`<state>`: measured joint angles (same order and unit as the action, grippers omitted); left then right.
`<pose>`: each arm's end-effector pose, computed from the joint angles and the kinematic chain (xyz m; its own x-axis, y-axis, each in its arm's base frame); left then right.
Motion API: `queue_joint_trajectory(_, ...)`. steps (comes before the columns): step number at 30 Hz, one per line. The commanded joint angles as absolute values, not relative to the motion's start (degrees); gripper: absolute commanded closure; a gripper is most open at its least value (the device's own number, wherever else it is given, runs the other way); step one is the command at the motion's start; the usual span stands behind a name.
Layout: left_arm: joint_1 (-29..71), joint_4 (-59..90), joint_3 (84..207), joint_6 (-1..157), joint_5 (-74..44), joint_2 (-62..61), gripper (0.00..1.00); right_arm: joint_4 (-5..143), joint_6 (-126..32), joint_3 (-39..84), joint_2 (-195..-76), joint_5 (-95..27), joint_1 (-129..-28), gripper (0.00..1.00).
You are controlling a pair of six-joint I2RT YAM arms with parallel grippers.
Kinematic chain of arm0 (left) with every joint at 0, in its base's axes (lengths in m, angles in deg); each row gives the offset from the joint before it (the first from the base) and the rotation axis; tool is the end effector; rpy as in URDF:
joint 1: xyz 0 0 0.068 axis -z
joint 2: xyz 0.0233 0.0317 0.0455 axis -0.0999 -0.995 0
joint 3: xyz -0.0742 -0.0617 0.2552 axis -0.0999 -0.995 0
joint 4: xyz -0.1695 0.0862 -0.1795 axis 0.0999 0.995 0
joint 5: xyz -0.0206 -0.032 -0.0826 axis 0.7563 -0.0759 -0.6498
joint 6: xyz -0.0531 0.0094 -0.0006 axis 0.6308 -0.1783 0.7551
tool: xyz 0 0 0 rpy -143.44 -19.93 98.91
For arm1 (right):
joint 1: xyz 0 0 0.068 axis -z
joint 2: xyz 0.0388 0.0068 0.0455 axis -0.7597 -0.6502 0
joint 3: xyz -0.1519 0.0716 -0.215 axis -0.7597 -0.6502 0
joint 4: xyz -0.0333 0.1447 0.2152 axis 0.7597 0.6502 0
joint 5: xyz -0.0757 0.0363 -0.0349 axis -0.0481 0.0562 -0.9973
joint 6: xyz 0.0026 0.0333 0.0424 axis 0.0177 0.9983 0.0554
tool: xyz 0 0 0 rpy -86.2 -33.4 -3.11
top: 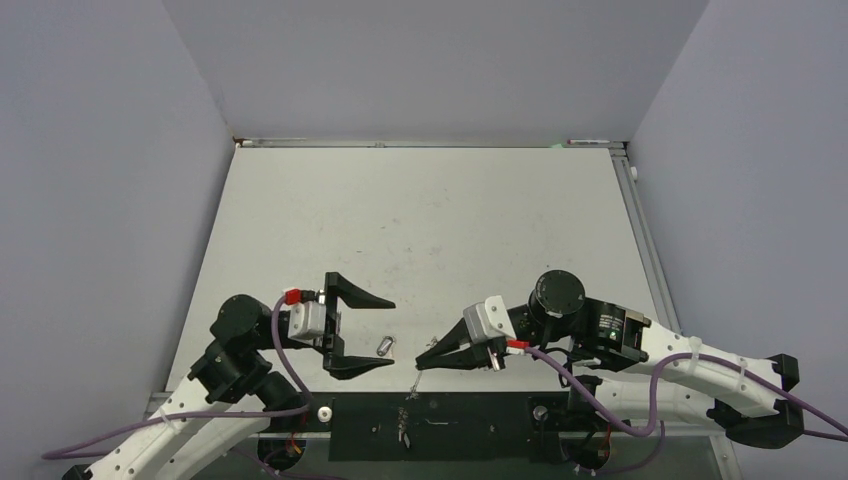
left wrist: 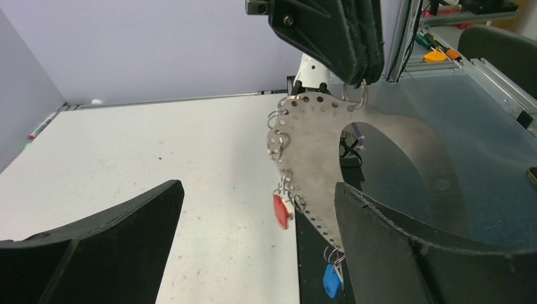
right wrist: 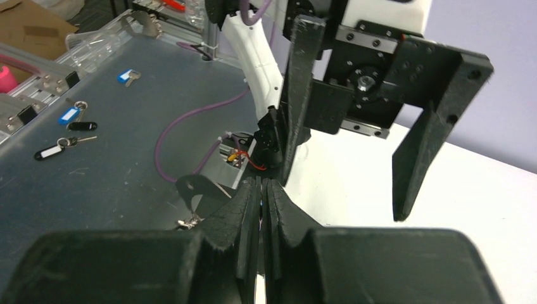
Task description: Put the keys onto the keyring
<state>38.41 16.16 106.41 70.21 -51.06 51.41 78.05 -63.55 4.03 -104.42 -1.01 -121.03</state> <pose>0.0600 -0.0930 0.3383 0.0705 -0.1366 -0.9881 0.9974 0.0237 0.0679 0.0370 0.1841 0.4012 0.1435 0.0203 -0.9894 -0.9154 -0.3773 -0.1405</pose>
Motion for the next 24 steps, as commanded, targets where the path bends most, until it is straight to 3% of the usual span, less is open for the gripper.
queue_joint_trajectory(1,38.20,12.25,109.01,69.80,-54.78,48.22,0.18,77.59,-65.57,7.43,-104.41,3.04,-120.59,0.95)
queue_joint_trajectory(13,38.19,-3.21,103.27,78.90,-57.80,44.05,0.29,75.40,-65.64,6.81,-104.36,4.42,-120.36,0.95)
queue_joint_trajectory(24,38.17,-12.02,98.83,76.92,-58.53,44.08,0.33,75.27,-65.83,7.94,-106.65,9.67,-119.84,0.95)
